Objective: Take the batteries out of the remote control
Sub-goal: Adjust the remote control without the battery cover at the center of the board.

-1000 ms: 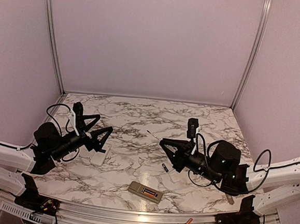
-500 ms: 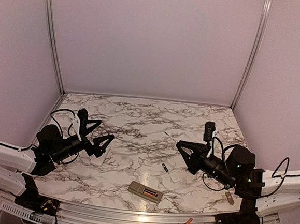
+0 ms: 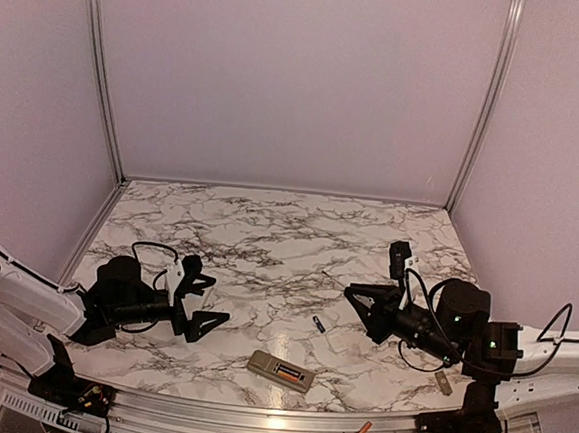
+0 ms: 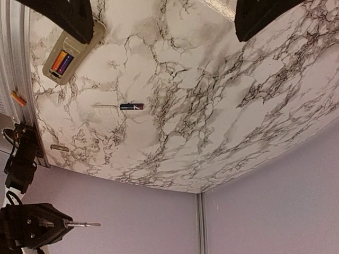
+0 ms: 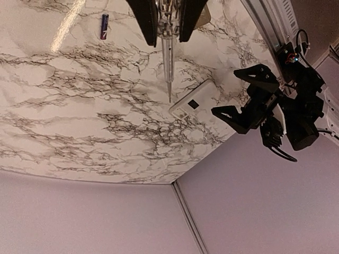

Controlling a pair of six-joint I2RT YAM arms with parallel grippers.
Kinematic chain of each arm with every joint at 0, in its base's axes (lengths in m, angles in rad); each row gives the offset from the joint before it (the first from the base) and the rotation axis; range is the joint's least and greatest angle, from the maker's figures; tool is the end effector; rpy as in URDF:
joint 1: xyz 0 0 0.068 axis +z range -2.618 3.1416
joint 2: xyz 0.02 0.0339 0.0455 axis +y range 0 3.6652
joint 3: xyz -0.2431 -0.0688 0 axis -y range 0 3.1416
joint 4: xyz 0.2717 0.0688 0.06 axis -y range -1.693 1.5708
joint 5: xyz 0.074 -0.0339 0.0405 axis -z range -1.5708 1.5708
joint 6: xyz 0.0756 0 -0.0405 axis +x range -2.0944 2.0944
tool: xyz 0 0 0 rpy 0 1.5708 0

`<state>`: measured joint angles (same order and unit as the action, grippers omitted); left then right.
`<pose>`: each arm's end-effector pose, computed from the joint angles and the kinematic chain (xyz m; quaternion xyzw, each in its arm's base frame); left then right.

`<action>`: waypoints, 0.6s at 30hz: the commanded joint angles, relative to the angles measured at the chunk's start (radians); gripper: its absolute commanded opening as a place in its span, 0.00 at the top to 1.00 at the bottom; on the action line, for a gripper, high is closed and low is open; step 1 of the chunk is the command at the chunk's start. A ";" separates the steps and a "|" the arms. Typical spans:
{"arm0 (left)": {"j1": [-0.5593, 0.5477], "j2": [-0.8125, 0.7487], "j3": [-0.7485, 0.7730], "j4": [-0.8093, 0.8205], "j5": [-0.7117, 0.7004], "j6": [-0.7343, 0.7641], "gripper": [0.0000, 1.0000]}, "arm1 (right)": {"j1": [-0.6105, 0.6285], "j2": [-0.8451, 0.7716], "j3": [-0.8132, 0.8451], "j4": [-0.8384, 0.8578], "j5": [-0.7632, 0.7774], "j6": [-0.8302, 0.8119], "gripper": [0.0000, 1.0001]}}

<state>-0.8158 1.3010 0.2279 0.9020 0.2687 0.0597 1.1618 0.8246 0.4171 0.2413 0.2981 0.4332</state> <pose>0.1789 -0.2194 0.1127 0.3995 0.6500 -0.3308 0.5554 0.1287 0.2412 0.2152 -0.1793 0.7395 0.3780 0.5273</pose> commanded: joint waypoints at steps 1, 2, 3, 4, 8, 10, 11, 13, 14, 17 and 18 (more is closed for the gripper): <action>-0.035 0.133 0.040 0.002 0.132 0.066 0.05 | -0.002 -0.017 0.044 -0.085 0.004 -0.004 1.00; -0.044 0.159 0.048 0.007 0.149 0.083 0.06 | -0.002 -0.020 0.043 -0.090 0.003 -0.003 1.00; -0.054 0.182 0.052 0.015 0.169 0.100 0.06 | -0.002 -0.022 0.043 -0.097 0.001 -0.001 1.00; -0.065 0.204 0.054 0.024 0.189 0.116 0.07 | -0.002 -0.023 0.044 -0.103 0.000 0.000 1.00; -0.123 0.279 0.072 0.018 0.280 0.247 0.10 | -0.002 -0.027 0.050 -0.115 -0.007 0.005 1.00; -0.145 0.312 0.108 -0.015 0.300 0.290 0.11 | -0.002 -0.023 0.054 -0.120 -0.012 0.003 1.00; -0.152 0.331 0.127 -0.041 0.314 0.313 0.11 | -0.002 -0.020 0.058 -0.122 -0.014 0.003 1.00; -0.160 0.366 0.167 -0.084 0.334 0.353 0.11 | -0.002 -0.016 0.061 -0.127 -0.018 0.002 1.00; -0.162 0.381 0.180 -0.090 0.343 0.367 0.11 | -0.002 -0.016 0.061 -0.128 -0.020 0.004 1.00; -0.163 0.426 0.213 -0.100 0.367 0.399 0.14 | -0.002 -0.017 0.060 -0.133 -0.022 0.006 1.00; -0.163 0.442 0.233 -0.122 0.368 0.408 0.15 | -0.002 -0.018 0.061 -0.134 -0.022 0.008 1.00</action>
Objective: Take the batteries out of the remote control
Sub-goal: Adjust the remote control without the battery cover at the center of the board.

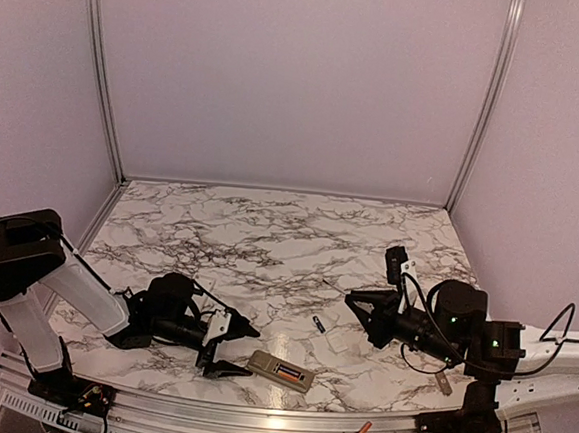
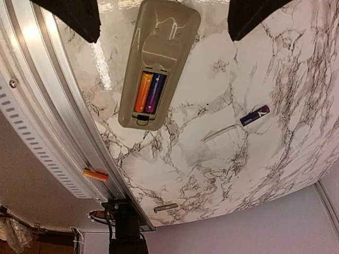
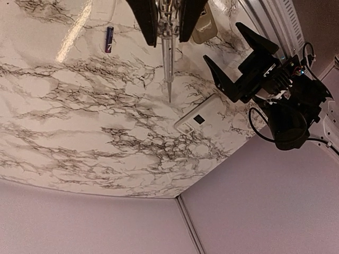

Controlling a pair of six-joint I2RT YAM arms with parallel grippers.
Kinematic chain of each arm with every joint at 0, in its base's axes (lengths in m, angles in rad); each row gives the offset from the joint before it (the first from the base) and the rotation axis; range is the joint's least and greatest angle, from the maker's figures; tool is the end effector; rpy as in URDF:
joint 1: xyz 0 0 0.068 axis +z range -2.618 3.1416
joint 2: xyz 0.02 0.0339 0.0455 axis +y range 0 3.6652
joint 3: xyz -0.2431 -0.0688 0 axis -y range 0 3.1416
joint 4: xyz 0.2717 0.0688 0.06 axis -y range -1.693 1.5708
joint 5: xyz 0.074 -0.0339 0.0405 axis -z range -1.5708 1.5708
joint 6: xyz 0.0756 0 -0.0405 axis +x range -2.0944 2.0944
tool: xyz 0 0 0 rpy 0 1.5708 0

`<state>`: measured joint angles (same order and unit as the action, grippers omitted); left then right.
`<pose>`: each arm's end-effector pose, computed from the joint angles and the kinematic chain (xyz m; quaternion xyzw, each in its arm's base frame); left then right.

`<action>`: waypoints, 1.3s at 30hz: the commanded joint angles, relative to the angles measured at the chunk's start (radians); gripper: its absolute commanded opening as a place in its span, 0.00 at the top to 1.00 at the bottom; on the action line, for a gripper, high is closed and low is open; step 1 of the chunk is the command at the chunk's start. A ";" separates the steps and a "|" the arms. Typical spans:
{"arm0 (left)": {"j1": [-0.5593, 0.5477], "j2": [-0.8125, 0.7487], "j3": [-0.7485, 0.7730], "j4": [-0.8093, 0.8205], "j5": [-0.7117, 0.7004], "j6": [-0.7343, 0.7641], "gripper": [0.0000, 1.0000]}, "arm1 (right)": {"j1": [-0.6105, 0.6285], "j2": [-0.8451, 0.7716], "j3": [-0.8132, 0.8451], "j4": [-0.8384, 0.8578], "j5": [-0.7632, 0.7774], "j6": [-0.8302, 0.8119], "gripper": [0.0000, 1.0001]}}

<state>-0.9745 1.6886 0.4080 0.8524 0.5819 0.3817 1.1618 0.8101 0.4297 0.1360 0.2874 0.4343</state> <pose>0.1389 -0.2787 0.0548 0.6263 0.5303 -0.3821 0.4249 0.1267 0.2384 0.2090 -0.1951 0.7602 0.3575 0.5062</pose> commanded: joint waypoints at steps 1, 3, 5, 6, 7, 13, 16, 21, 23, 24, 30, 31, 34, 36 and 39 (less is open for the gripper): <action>-0.005 0.072 0.075 -0.102 0.054 0.097 0.16 | -0.002 -0.004 0.049 -0.030 -0.011 0.007 1.00; -0.011 0.109 0.118 -0.161 0.060 0.125 0.19 | -0.001 -0.002 0.052 -0.032 -0.011 0.007 1.00; -0.015 0.138 0.149 -0.188 0.075 0.142 0.21 | -0.001 0.001 0.057 -0.037 -0.010 0.007 1.00; -0.016 0.150 0.159 -0.191 0.078 0.146 0.21 | -0.002 0.002 0.059 -0.039 -0.010 0.007 1.00; -0.019 0.159 0.169 -0.191 0.079 0.150 0.21 | -0.002 0.003 0.062 -0.041 -0.010 0.006 1.00; -0.028 0.220 0.218 -0.200 0.107 0.167 0.23 | -0.002 0.004 0.064 -0.048 0.003 0.006 1.00; -0.030 0.259 0.250 -0.234 0.123 0.189 0.24 | -0.002 0.011 0.065 -0.045 0.006 0.007 1.00; -0.030 0.295 0.288 -0.280 0.147 0.214 0.30 | -0.002 0.028 0.073 -0.049 0.011 0.007 1.00; -0.031 0.303 0.302 -0.302 0.156 0.227 0.32 | -0.002 0.033 0.077 -0.048 0.011 0.007 1.00; -0.031 0.308 0.307 -0.312 0.161 0.233 0.32 | -0.002 0.035 0.078 -0.046 0.010 0.007 1.00; -0.030 0.325 0.319 -0.353 0.194 0.257 0.46 | -0.002 0.041 0.080 -0.045 0.009 0.009 1.00; -0.030 0.325 0.318 -0.354 0.192 0.257 0.50 | -0.002 0.041 0.078 -0.043 0.010 0.010 1.00; -0.031 0.316 0.308 -0.328 0.166 0.229 0.60 | -0.002 0.040 0.074 -0.040 0.010 0.012 1.00; -0.032 0.303 0.289 -0.275 0.138 0.173 0.68 | -0.002 0.039 0.072 -0.038 0.010 0.014 1.00; -0.037 0.288 0.247 -0.148 0.067 0.085 0.73 | -0.002 0.036 0.069 -0.039 0.009 0.014 1.00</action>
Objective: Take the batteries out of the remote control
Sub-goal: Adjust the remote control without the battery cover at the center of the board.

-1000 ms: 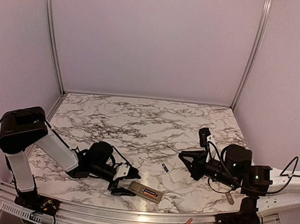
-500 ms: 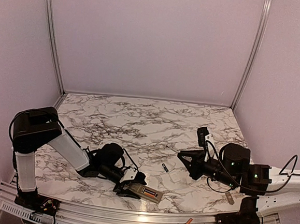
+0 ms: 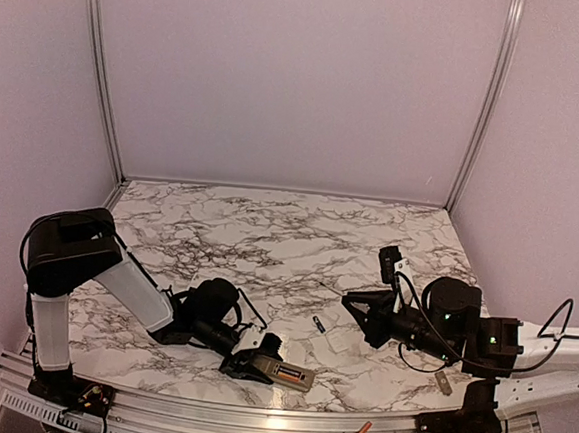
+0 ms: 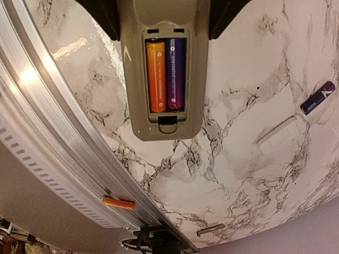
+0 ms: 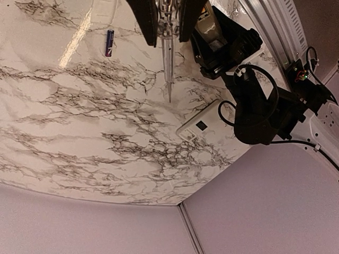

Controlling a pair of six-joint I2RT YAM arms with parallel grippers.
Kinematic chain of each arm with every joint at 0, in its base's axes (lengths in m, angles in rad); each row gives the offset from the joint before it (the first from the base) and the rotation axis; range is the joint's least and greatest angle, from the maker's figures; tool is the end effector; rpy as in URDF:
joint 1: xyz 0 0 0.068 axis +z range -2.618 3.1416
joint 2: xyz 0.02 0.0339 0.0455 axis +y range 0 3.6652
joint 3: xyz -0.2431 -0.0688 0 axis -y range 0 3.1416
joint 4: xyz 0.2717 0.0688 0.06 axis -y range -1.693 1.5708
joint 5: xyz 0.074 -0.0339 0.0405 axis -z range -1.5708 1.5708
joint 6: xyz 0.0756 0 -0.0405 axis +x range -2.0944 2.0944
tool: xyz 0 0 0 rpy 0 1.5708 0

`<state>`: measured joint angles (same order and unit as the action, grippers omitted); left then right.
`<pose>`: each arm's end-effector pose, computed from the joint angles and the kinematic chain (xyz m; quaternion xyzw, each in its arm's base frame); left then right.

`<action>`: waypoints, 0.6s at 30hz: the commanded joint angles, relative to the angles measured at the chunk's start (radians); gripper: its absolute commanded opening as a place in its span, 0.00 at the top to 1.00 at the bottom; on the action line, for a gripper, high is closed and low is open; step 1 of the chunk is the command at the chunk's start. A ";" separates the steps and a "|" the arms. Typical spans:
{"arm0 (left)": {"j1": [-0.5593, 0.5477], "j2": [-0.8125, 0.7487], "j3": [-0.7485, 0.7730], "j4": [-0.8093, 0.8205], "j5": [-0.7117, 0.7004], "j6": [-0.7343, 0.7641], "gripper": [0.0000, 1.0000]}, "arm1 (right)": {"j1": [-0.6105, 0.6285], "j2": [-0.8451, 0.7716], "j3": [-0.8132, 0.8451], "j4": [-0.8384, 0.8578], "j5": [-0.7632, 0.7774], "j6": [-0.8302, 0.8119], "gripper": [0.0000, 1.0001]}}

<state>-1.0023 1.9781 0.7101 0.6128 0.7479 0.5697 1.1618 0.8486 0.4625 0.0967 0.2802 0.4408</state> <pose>0.1490 -0.3287 0.0164 0.7049 0.4759 -0.4083 0.3315 0.1282 0.2432 0.2073 -0.2019 0.7722 0.3472 0.4922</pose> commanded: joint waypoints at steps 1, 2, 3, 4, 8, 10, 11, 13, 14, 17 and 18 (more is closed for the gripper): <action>-0.012 -0.005 -0.069 0.129 -0.121 -0.128 0.73 | -0.001 -0.005 0.035 0.002 0.019 0.009 1.00; -0.014 -0.005 -0.084 0.162 -0.144 -0.154 0.73 | -0.001 -0.007 0.033 0.003 0.019 0.010 1.00; -0.017 -0.004 -0.090 0.190 -0.162 -0.180 0.73 | -0.002 -0.008 0.032 0.003 0.020 0.011 1.00; -0.020 -0.004 -0.096 0.202 -0.177 -0.196 0.72 | -0.002 -0.009 0.029 0.005 0.020 0.011 1.00; -0.035 0.002 -0.104 0.222 -0.234 -0.242 0.62 | -0.001 -0.012 0.023 0.005 0.020 0.012 1.00; -0.040 0.004 -0.105 0.223 -0.259 -0.255 0.53 | -0.001 -0.015 0.021 0.003 0.020 0.013 1.00; -0.042 0.003 -0.105 0.217 -0.263 -0.251 0.48 | -0.002 -0.016 0.020 0.003 0.020 0.013 1.00; -0.044 -0.001 -0.106 0.204 -0.262 -0.230 0.36 | -0.002 -0.020 0.018 0.006 0.022 0.014 1.00; -0.044 -0.001 -0.107 0.198 -0.260 -0.217 0.31 | -0.002 -0.022 0.018 0.003 0.022 0.014 1.00; -0.044 0.003 -0.091 0.142 -0.248 -0.184 0.22 | -0.002 -0.025 0.017 0.002 0.022 0.016 1.00; -0.044 0.006 -0.082 0.118 -0.237 -0.173 0.19 | -0.002 -0.025 0.016 0.002 0.022 0.016 1.00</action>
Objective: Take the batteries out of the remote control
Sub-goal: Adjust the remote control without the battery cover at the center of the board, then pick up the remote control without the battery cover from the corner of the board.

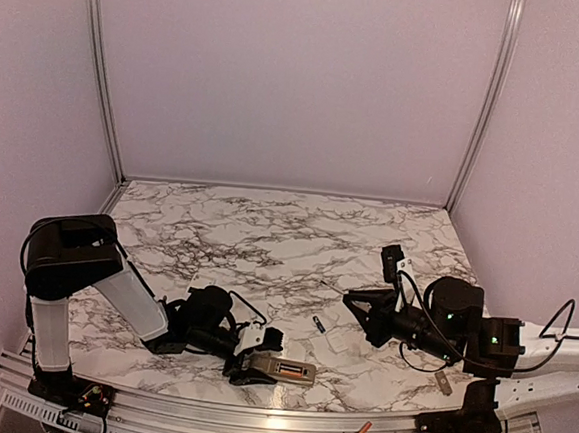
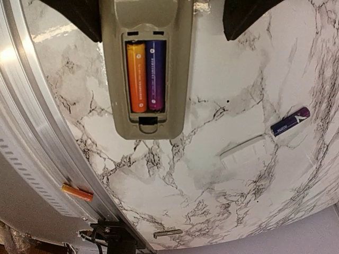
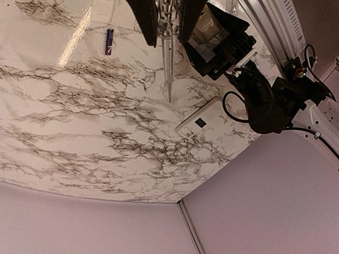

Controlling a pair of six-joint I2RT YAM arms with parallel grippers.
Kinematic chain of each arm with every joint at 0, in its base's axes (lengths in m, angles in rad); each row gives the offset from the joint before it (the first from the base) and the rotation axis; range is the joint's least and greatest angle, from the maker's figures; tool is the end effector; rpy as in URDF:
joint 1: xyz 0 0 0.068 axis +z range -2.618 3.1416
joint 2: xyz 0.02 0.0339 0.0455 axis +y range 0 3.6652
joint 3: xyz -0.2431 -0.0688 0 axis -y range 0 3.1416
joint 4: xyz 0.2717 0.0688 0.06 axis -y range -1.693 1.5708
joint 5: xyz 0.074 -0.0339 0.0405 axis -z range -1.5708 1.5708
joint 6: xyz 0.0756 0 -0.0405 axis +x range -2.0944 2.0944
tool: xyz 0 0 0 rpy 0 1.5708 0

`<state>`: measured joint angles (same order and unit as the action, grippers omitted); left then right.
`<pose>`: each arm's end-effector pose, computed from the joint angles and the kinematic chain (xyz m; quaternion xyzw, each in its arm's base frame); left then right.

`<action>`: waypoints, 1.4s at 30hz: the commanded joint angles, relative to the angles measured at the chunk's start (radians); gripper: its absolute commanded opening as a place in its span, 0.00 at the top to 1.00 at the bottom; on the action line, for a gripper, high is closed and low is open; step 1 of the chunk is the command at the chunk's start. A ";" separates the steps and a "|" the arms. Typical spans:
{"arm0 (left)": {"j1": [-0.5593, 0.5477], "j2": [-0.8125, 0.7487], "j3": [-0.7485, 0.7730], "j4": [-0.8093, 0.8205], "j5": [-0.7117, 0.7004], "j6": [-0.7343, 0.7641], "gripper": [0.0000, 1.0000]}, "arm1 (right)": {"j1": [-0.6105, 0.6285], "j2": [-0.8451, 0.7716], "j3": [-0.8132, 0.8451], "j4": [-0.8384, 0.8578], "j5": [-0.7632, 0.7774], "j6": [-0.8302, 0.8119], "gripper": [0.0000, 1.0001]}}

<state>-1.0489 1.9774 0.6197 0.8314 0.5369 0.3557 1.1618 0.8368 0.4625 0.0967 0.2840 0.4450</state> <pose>0.1422 -0.3248 0.0141 0.6408 0.5524 -0.3796 0.3743 0.1280 0.2420 0.2103 -0.1973 0.7698 0.3508 0.4954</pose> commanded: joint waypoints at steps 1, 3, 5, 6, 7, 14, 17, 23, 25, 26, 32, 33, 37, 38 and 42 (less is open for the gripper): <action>0.003 0.011 0.018 -0.122 -0.014 0.051 0.17 | -0.002 -0.012 0.016 0.004 0.018 0.012 1.00; 0.003 0.024 0.033 -0.138 0.000 0.058 0.17 | -0.002 -0.009 0.017 0.006 0.017 0.011 1.00; 0.003 0.037 0.037 -0.138 0.030 0.064 0.19 | -0.001 -0.003 0.018 0.009 0.017 0.011 1.00; 0.003 0.044 0.037 -0.137 0.045 0.063 0.21 | -0.001 -0.001 0.018 0.009 0.015 0.012 1.00; 0.003 0.049 0.039 -0.139 0.057 0.064 0.23 | -0.002 0.001 0.018 0.009 0.015 0.013 1.00; 0.012 0.076 0.059 -0.193 0.085 0.050 0.36 | -0.001 0.005 0.016 0.014 0.015 0.015 1.00; 0.023 0.081 0.061 -0.214 0.081 0.041 0.44 | -0.002 0.004 0.015 0.013 0.014 0.016 1.00; 0.044 0.071 0.055 -0.248 0.069 0.050 0.60 | -0.002 -0.002 0.014 0.004 0.014 0.018 1.00; 0.046 0.066 0.051 -0.244 0.053 0.057 0.71 | -0.002 -0.004 0.018 0.000 0.014 0.016 1.00; 0.045 0.061 0.048 -0.233 0.044 0.054 0.75 | -0.002 -0.004 0.020 -0.004 0.014 0.015 1.00; 0.021 -0.027 -0.023 -0.098 -0.056 0.064 0.98 | -0.002 -0.010 0.046 -0.050 0.015 0.004 1.00; 0.016 -0.041 -0.039 -0.070 -0.084 0.065 1.00 | -0.002 -0.009 0.053 -0.063 0.014 0.001 1.00; -0.001 -0.097 -0.071 0.001 -0.213 0.072 1.00 | -0.002 -0.003 0.083 -0.129 0.005 -0.004 1.00; -0.005 -0.107 -0.067 -0.001 -0.259 0.074 1.00 | -0.001 -0.002 0.088 -0.138 0.000 -0.006 1.00; -0.015 -0.145 -0.036 -0.040 -0.375 0.080 1.00 | -0.002 0.000 0.099 -0.160 -0.017 -0.009 1.00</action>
<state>-1.0615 1.8858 0.5652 0.8024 0.3435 0.4156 1.1618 0.8394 0.5140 -0.0032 0.2855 0.4458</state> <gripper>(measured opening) 0.518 0.094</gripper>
